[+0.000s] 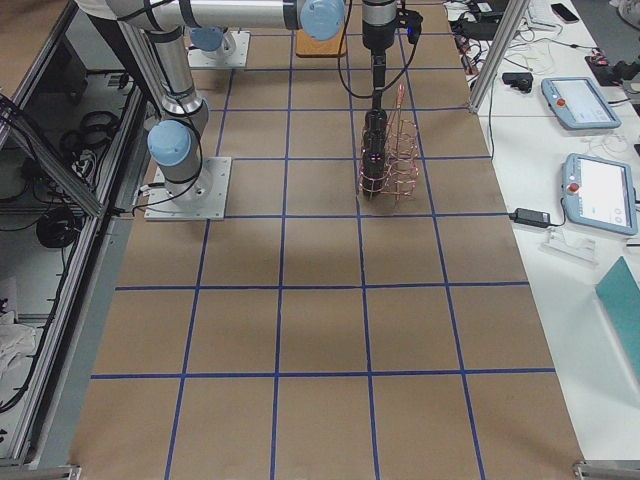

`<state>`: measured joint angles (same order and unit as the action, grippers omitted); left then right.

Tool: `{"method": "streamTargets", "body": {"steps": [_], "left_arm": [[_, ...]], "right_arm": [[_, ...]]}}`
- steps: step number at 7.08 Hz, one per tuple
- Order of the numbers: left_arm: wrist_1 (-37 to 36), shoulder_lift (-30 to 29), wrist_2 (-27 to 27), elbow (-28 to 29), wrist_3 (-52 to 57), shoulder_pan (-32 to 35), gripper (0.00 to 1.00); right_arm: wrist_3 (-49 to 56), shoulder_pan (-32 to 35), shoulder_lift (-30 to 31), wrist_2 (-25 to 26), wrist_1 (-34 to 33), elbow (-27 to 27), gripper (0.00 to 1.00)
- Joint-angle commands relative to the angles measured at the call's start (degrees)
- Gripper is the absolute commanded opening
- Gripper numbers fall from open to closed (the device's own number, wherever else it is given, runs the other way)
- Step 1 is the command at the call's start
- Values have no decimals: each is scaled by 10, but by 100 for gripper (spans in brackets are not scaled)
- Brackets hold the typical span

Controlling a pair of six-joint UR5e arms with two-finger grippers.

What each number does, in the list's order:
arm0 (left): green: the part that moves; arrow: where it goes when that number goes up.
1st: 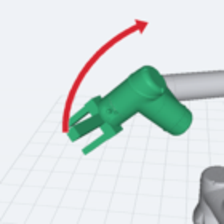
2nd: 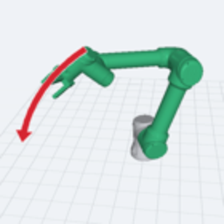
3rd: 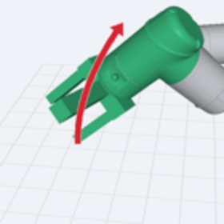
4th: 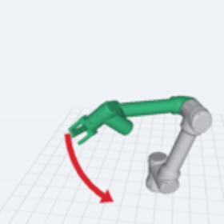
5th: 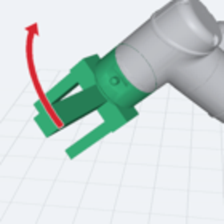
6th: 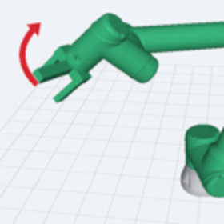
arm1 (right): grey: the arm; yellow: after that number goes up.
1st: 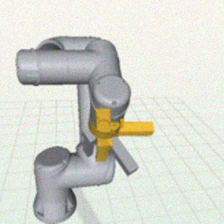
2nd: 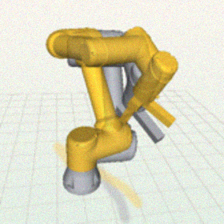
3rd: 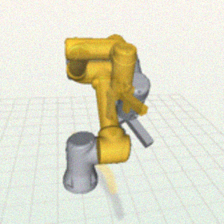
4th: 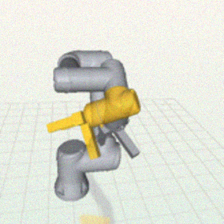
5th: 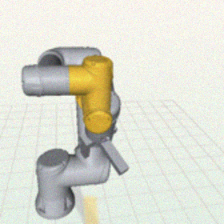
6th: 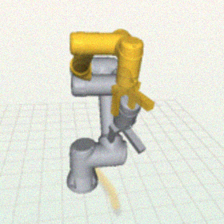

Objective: Take wine from basket and place on tray
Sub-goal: 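Lower the right gripper onto the middle bottle in the copper rack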

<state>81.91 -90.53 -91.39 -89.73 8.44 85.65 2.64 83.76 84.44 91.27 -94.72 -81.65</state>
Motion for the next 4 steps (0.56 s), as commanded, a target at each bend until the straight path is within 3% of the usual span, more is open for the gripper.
{"method": "streamTargets", "body": {"steps": [1,4], "left_arm": [[0,0,0,-1,0,0,100],[3,1,0,-1,0,0,100]], "right_arm": [[0,0,0,0,1,0,100],[0,0,0,2,29,-8,100]]}}
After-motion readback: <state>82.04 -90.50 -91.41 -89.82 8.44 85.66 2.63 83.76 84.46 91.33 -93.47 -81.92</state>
